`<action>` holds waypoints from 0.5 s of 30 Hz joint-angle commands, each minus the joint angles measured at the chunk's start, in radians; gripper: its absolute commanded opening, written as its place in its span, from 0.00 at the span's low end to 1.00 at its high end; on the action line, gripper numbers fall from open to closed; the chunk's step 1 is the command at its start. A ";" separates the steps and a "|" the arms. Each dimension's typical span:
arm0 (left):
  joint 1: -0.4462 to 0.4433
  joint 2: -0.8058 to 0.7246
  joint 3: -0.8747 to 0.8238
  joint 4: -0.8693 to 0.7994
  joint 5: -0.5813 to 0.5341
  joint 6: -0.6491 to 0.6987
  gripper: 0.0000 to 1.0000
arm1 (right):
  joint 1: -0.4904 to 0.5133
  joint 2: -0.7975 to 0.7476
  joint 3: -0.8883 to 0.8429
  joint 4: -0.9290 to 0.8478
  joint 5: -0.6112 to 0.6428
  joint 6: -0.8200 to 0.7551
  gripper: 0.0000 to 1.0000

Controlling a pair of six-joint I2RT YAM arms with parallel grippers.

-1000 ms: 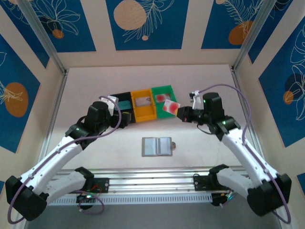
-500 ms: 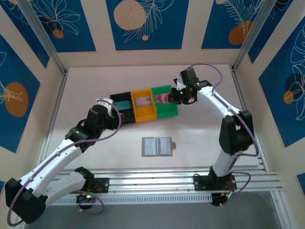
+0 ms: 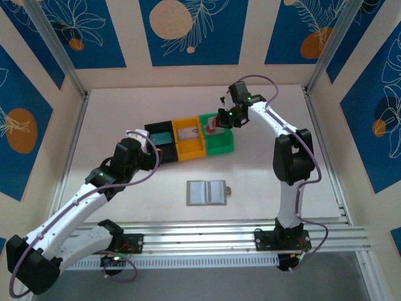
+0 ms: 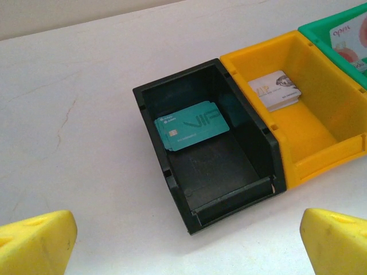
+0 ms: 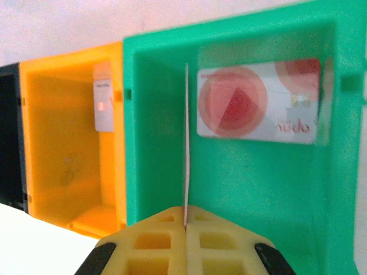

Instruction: Take the credit cards out of the card holder

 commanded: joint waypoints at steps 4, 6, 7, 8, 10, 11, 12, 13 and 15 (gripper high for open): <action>0.011 -0.002 -0.008 0.011 -0.023 0.024 1.00 | -0.015 0.075 0.091 -0.050 -0.084 -0.038 0.00; 0.012 0.001 -0.008 0.010 -0.021 0.024 1.00 | -0.016 0.109 0.130 -0.086 -0.083 -0.047 0.00; 0.012 0.003 -0.008 0.009 -0.021 0.025 1.00 | -0.016 0.120 0.141 -0.095 -0.083 -0.049 0.00; 0.013 0.004 -0.006 0.009 -0.020 0.024 1.00 | -0.016 0.130 0.149 -0.101 -0.085 -0.052 0.00; 0.014 0.004 -0.007 0.011 -0.020 0.024 1.00 | -0.018 0.140 0.157 -0.102 -0.088 -0.055 0.00; 0.014 0.003 -0.008 0.012 -0.020 0.024 1.00 | -0.018 0.144 0.160 -0.104 -0.086 -0.056 0.00; 0.015 0.004 -0.008 0.013 -0.019 0.024 1.00 | -0.018 0.150 0.166 -0.105 -0.088 -0.057 0.00; 0.016 0.004 -0.008 0.012 -0.018 0.024 1.00 | -0.018 0.157 0.172 -0.108 -0.089 -0.059 0.00; 0.019 0.006 -0.008 0.014 -0.015 0.025 1.00 | -0.020 0.176 0.192 -0.124 -0.087 -0.063 0.00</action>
